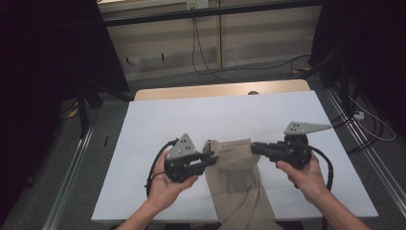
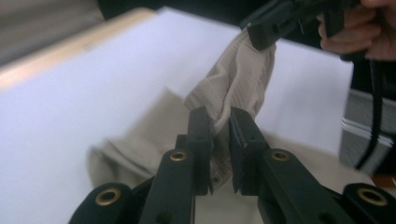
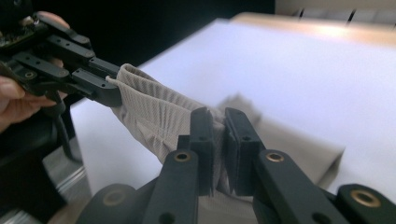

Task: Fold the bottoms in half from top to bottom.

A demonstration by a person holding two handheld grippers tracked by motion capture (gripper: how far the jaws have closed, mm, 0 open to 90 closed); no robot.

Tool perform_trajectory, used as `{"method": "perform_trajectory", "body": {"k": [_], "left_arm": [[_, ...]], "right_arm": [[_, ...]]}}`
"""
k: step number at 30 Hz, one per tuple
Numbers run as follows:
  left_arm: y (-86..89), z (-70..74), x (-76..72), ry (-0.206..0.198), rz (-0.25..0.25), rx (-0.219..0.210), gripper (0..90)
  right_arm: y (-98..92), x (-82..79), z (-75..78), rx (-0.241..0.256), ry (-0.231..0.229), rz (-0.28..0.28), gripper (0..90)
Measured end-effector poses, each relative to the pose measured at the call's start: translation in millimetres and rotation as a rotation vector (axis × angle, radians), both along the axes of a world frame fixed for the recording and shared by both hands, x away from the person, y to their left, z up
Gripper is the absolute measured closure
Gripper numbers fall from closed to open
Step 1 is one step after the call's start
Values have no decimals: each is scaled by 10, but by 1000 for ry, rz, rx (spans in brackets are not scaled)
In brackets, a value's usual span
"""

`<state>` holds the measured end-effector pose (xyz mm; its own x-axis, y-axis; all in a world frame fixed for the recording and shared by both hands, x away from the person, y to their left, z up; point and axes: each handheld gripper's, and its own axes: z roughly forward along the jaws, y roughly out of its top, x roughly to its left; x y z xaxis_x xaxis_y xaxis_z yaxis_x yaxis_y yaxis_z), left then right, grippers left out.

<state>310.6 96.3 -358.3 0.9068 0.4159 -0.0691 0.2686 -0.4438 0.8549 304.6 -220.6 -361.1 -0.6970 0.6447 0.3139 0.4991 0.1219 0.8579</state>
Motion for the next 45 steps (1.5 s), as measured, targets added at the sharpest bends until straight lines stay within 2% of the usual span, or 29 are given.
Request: {"method": "perform_trajectory", "body": {"k": [1, 2, 4, 6, 8, 11, 13, 14, 16, 17, 19, 21, 23, 25, 27, 30, 32, 34, 35, 37, 39, 41, 42, 45], "left_arm": [[-5, -74, -15, 12, -8, 15, 799], [-14, -190, -32, 26, -19, 49, 798], [-23, -367, -54, 53, -31, 64, 797], [-33, -498, -90, 81, -56, 86, 791], [-41, -568, -157, 83, -81, 118, 787], [-35, -628, -262, 83, -105, 148, 778], [-36, -641, -317, 96, -124, 156, 769], [-36, -647, -355, 90, -128, 157, 766], [-24, -668, -424, 95, -169, 188, 738], [-6, -696, -458, 107, -186, 185, 719], [38, -735, -498, 143, -188, 189, 689], [61, -725, -499, 137, -184, 175, 662], [88, -669, -454, 133, -147, 145, 587], [130, -611, -377, 118, -106, 120, 474], [176, -568, -280, 101, -78, 101, 421], [206, -547, -82, 55, -5, 97, 345], [207, -562, 111, 45, 49, 91, 348], [179, -595, 328, 69, 100, 95, 348], [151, -611, 432, 67, 116, 109, 348], [77, -615, 629, 38, 130, 149, 348], [10, -598, 828, 52, 165, 139, 348], [-68, -592, 998, 51, 191, 144, 345], [-103, -603, 1066, 52, 198, 136, 346], [-213, -675, 1192, 107, 201, 139, 345]], "right_arm": [[8, -39, -99, -14, 9, 7, 827], [18, -68, -172, -31, 17, 13, 826], [36, -139, -379, -48, 62, 28, 825], [45, -195, -487, -85, 71, 42, 822], [55, -255, -558, -107, 88, 58, 815], [68, -363, -632, -131, 101, 77, 797], [79, -432, -646, -155, 102, 93, 770], [85, -469, -649, -167, 96, 89, 751], [96, -546, -676, -200, 106, 101, 694], [92, -590, -693, -211, 114, 110, 661], [70, -657, -718, -210, 140, 128, 615], [63, -683, -698, -198, 135, 133, 551], [60, -661, -656, -172, 118, 128, 486], [48, -615, -604, -156, 95, 107, 416], [21, -558, -552, -133, 68, 99, 373], [-16, -420, -513, -148, 51, 59, 321], [-32, -274, -524, -192, 37, 31, 350], [-45, -88, -540, -210, 48, -2, 376], [-46, 14, -543, -225, 49, -14, 410], [-41, 226, -540, -266, 32, -46, 464], [-44, 449, -545, -281, 37, -77, 553], [-23, 653, -570, -311, 28, -102, 566], [-8, 749, -593, -313, 44, -106, 563], [51, 967, -668, -324, 72, -117, 556]]}}
